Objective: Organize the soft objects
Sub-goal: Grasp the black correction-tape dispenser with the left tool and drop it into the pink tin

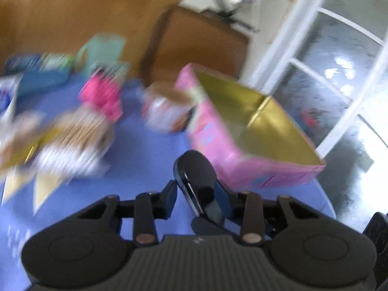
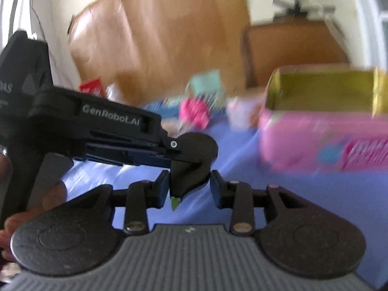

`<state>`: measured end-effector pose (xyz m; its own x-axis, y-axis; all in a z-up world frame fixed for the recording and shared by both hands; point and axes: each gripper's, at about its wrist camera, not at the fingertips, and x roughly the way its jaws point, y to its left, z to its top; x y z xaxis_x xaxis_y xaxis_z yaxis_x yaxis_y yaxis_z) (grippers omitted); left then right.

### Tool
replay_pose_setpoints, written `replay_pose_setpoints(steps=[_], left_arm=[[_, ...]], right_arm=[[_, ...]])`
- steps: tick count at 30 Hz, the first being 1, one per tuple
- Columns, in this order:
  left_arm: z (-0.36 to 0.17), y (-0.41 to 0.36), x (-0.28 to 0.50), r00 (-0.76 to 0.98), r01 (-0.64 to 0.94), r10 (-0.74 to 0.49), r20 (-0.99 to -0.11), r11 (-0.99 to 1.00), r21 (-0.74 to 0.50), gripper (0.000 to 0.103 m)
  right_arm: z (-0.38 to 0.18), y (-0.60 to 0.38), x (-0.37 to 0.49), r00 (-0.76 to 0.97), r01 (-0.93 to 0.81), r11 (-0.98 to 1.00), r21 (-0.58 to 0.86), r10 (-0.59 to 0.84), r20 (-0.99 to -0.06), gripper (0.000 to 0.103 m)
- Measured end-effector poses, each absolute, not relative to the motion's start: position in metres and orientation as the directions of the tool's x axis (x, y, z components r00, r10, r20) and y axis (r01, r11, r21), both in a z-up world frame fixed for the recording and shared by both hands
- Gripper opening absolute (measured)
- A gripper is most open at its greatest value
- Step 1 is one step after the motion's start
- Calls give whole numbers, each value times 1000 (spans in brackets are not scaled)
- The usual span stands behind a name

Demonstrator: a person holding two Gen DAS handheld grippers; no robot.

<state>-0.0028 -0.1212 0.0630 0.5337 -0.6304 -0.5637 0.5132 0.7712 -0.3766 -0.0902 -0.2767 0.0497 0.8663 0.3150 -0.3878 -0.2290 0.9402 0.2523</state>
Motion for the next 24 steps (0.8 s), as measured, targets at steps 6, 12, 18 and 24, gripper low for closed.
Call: replay_pose_setpoints(steps=[6,12,18,24], left_arm=[[92,-202,19,519,610,-678,-521,721,-329,35],[75,-239,31,509,598,-653,-561,737,-316,35],[93,-170,2,572,598,-686,-449,724,-344,38],[81,-47,-24,736,426,-532,-419,844,-326,39]], right_arm=[[65,-320,-71,949,-69,990,126,104,-299,39],[51,-355,-53,930,88,989,119,-39,-365,43],[60,-342,-68,955,-5,989,151,49,-293,47],[55,-301,-36,789,-270,847,457,467,-399,47]])
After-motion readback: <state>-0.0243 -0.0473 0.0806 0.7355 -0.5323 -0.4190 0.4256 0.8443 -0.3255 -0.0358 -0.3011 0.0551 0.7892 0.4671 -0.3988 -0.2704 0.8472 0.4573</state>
